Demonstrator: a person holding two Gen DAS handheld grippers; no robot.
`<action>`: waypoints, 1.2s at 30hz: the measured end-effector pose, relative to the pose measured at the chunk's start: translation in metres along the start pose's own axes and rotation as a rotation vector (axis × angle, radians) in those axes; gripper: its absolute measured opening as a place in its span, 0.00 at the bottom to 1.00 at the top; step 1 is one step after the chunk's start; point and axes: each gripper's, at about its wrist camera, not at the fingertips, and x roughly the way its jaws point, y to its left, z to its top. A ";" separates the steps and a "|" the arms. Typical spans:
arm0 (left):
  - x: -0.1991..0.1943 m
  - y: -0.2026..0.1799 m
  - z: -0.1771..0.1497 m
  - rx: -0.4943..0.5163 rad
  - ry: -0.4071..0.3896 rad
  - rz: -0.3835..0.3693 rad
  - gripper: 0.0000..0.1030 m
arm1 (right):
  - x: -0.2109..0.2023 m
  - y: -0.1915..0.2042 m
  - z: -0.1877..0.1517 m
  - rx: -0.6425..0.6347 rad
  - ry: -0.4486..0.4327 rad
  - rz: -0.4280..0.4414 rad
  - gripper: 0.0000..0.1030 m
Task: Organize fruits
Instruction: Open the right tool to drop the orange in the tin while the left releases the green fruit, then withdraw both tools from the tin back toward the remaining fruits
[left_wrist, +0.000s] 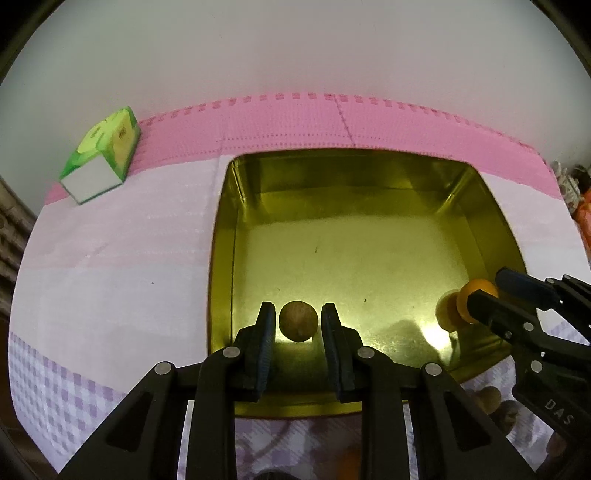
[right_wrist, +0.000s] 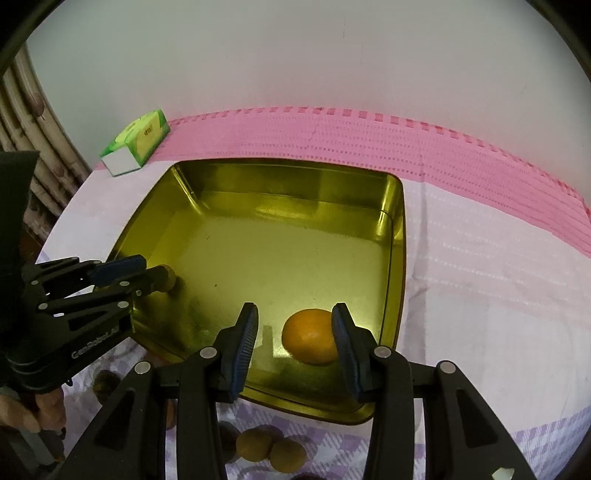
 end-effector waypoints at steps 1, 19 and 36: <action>-0.003 0.000 -0.001 0.001 -0.008 -0.001 0.26 | -0.001 0.001 0.000 0.000 -0.004 0.001 0.38; -0.055 0.011 -0.036 -0.011 -0.088 0.014 0.34 | -0.051 0.003 -0.025 0.021 -0.084 -0.003 0.46; -0.076 0.034 -0.102 -0.048 -0.061 0.036 0.43 | -0.084 -0.011 -0.077 0.064 -0.078 -0.017 0.46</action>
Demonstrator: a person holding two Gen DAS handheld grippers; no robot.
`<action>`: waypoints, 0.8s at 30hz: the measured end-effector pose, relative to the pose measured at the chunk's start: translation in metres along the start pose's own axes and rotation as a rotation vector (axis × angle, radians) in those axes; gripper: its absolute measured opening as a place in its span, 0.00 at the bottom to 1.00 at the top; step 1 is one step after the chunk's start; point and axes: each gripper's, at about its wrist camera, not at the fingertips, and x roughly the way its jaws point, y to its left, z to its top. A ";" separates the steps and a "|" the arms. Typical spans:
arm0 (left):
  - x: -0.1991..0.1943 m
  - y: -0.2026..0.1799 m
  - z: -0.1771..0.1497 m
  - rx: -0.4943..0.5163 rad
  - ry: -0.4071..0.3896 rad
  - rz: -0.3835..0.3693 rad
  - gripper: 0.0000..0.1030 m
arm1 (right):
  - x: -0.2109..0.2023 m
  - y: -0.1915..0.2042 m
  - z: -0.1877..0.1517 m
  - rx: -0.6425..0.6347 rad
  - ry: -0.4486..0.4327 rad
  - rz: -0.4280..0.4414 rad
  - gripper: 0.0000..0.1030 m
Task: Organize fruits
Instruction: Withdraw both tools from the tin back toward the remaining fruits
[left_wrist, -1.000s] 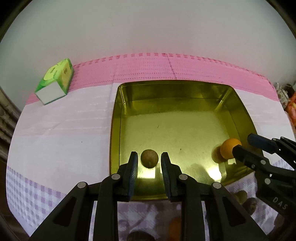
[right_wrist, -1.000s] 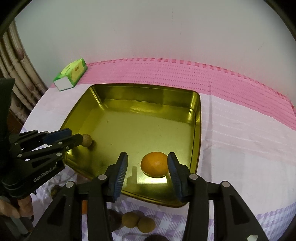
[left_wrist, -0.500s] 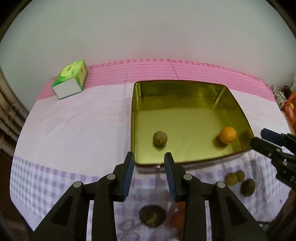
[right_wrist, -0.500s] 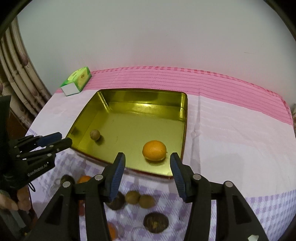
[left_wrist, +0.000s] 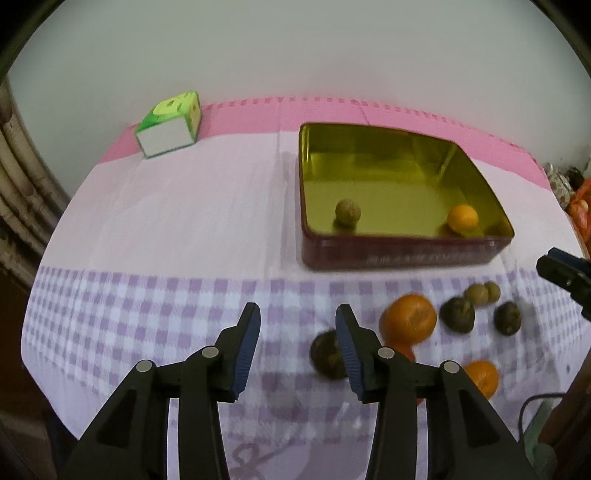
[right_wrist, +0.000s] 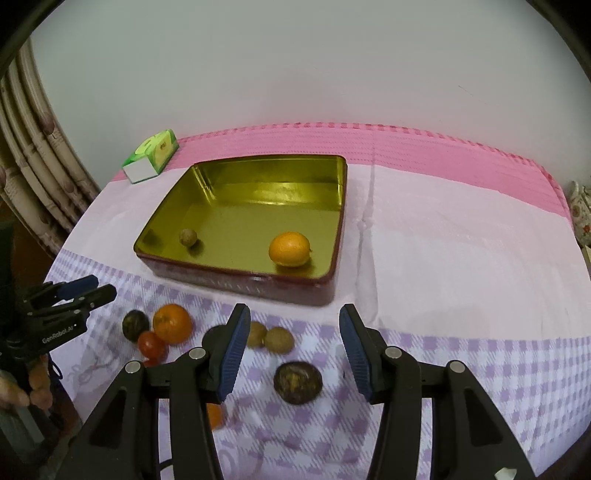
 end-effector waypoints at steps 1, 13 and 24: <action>-0.001 0.000 -0.004 0.001 0.004 -0.001 0.43 | -0.001 -0.001 -0.003 0.002 0.003 -0.001 0.46; -0.016 -0.025 -0.051 0.051 0.059 -0.054 0.43 | 0.003 0.007 -0.039 0.006 0.057 0.021 0.46; -0.020 -0.037 -0.065 0.070 0.070 -0.076 0.43 | -0.001 0.051 -0.063 -0.086 0.097 0.093 0.47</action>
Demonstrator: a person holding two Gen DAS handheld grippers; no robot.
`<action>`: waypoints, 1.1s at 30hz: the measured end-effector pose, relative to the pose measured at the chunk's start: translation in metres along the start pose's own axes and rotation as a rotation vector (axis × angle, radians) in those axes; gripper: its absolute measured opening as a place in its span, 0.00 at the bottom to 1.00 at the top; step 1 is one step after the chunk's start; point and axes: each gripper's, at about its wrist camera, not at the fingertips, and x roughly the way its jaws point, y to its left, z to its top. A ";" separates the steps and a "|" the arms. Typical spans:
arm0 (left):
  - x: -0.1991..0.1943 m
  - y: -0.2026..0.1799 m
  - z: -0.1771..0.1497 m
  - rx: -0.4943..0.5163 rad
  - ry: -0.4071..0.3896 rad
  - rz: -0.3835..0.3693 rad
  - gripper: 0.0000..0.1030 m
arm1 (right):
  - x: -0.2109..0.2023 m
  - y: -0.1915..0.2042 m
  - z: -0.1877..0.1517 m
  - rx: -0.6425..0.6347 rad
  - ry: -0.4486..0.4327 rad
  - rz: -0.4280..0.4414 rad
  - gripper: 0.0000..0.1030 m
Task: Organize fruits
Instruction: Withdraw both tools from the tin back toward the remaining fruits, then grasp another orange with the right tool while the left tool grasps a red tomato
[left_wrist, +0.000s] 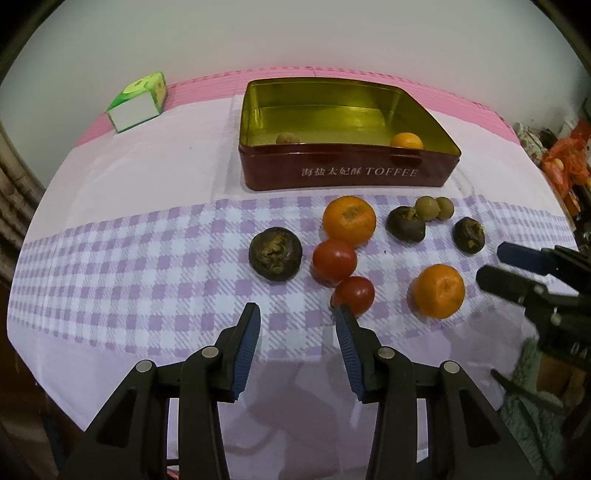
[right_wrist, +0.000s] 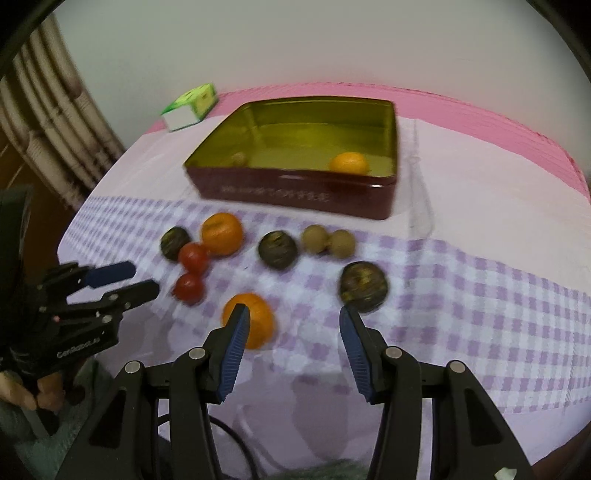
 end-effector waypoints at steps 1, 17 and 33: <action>-0.001 0.001 -0.001 -0.005 -0.001 0.000 0.43 | 0.001 0.003 0.000 -0.007 0.003 0.002 0.47; 0.004 0.011 -0.004 -0.043 0.008 -0.007 0.43 | 0.030 0.027 -0.001 -0.074 0.074 0.005 0.47; 0.007 0.002 -0.004 -0.022 0.021 -0.042 0.43 | 0.044 0.026 0.000 -0.074 0.088 -0.020 0.37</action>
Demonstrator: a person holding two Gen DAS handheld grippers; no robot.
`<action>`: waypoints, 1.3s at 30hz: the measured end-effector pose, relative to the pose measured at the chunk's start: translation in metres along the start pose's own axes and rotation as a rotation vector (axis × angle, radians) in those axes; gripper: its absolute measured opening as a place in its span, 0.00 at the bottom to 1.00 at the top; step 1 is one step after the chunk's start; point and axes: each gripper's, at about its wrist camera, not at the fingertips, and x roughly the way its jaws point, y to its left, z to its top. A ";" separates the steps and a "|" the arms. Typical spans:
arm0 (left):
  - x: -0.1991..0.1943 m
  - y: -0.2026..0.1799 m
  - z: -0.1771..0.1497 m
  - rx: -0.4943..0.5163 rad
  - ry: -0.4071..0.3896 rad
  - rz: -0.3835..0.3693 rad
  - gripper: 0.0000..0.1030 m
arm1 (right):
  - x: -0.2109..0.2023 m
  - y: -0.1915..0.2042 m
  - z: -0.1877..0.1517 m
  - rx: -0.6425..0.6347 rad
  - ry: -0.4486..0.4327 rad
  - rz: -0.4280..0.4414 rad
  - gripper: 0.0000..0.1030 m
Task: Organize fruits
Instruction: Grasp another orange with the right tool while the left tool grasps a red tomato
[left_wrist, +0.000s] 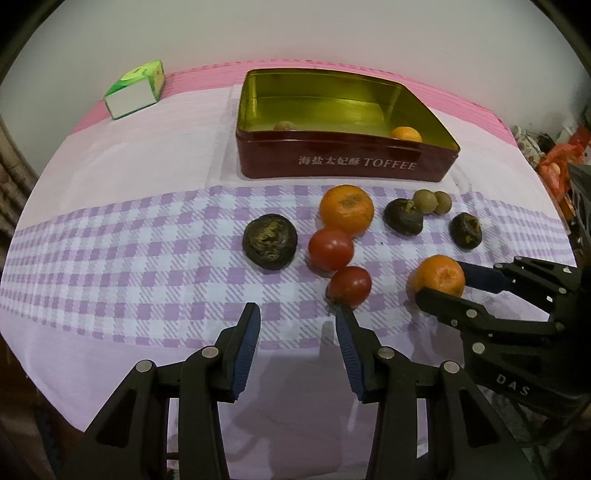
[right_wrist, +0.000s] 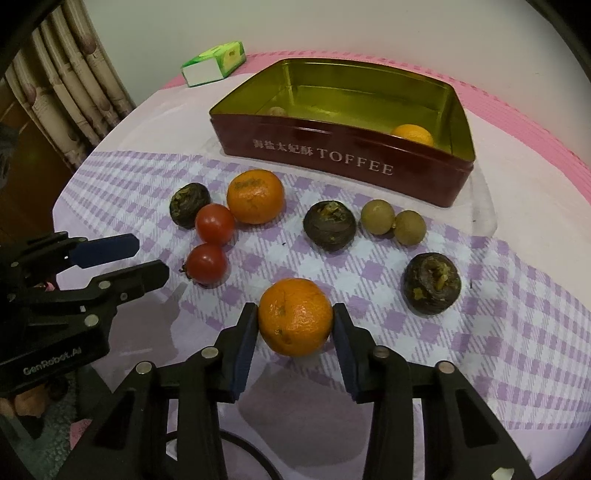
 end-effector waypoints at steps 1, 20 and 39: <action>0.000 -0.001 0.000 0.004 0.001 -0.003 0.43 | -0.001 -0.002 -0.001 0.008 -0.001 -0.001 0.37; 0.020 -0.032 0.012 0.043 0.043 -0.063 0.43 | -0.007 -0.038 -0.002 0.113 -0.015 -0.036 0.36; 0.048 -0.040 0.023 0.039 0.080 -0.024 0.32 | -0.007 -0.040 -0.003 0.123 -0.012 -0.020 0.36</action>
